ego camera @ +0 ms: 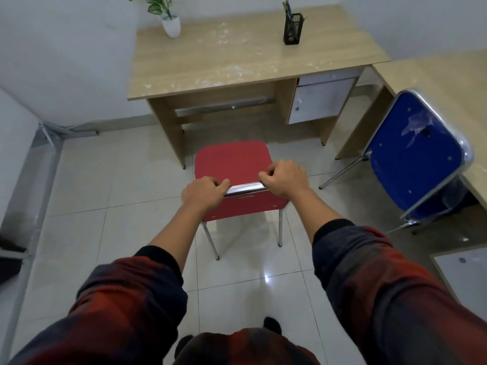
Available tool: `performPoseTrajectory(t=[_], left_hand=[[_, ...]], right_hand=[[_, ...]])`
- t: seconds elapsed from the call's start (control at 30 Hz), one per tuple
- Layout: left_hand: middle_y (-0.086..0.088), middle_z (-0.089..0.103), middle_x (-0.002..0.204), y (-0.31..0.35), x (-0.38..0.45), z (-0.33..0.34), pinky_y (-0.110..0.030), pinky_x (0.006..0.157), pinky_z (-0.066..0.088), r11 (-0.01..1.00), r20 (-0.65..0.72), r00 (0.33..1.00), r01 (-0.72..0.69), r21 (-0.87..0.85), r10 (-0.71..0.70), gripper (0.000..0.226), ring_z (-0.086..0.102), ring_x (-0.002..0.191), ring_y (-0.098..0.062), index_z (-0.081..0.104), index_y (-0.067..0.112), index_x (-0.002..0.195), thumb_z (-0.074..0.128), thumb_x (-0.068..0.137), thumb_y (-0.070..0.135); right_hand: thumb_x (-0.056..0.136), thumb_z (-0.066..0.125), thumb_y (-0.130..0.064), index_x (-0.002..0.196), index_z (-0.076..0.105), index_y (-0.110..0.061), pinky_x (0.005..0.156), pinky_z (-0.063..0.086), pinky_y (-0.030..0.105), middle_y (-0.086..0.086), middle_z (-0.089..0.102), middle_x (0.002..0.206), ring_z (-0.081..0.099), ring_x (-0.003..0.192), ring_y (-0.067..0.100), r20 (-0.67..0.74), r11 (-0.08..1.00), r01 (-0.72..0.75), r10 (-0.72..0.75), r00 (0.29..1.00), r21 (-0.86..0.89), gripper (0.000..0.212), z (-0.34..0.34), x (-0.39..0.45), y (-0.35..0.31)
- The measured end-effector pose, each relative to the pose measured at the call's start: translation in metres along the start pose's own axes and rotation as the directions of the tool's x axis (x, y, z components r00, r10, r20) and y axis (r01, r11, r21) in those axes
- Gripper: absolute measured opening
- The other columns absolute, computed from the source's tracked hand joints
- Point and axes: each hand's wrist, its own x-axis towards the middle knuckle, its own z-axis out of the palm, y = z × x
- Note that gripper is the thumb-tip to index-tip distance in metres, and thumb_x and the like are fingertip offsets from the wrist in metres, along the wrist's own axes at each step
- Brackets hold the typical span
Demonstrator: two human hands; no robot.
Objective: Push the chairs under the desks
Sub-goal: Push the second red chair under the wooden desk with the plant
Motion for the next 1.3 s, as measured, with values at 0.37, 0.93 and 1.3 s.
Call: performPoseTrajectory(t=[0.37,0.93,1.3], left_hand=[[0.003,0.062,0.066,0.007,0.041,-0.006,-0.027,0.059,0.045,0.998,-0.034,0.998,-0.049,-0.025,0.049,0.048,0.061,0.066,-0.020,0.068,0.017,0.073,0.043,0.092,0.054],[0.001,0.064,0.067,-0.060,0.146,-0.047,-0.027,0.055,0.038,0.993,-0.081,0.992,-0.106,-0.060,0.101,0.038,0.055,0.062,-0.015,0.069,0.019,0.069,0.055,0.090,0.047],[0.006,0.058,0.059,-0.082,0.181,-0.068,-0.025,0.055,0.036,0.986,-0.018,0.993,-0.119,-0.117,0.117,0.037,0.054,0.060,-0.015,0.060,0.021,0.060,0.055,0.086,0.047]], right_hand=[[0.084,0.052,-0.045,0.054,0.056,-0.018,0.052,0.032,0.023,-0.005,0.042,0.050,0.040,0.048,0.014,-0.031,0.998,-0.052,0.051,0.998,-0.036,0.040,0.001,0.043,0.002],[0.089,0.043,-0.052,0.068,0.070,-0.012,0.055,0.035,0.024,0.000,0.055,0.060,0.048,0.055,0.020,-0.010,0.982,-0.152,0.152,0.988,-0.109,0.053,0.036,0.120,-0.068],[0.085,0.046,-0.054,0.065,0.060,-0.011,0.059,0.040,0.031,-0.001,0.056,0.060,0.053,0.059,0.022,0.074,0.971,-0.208,0.217,0.973,-0.120,0.049,0.042,0.152,-0.096]])
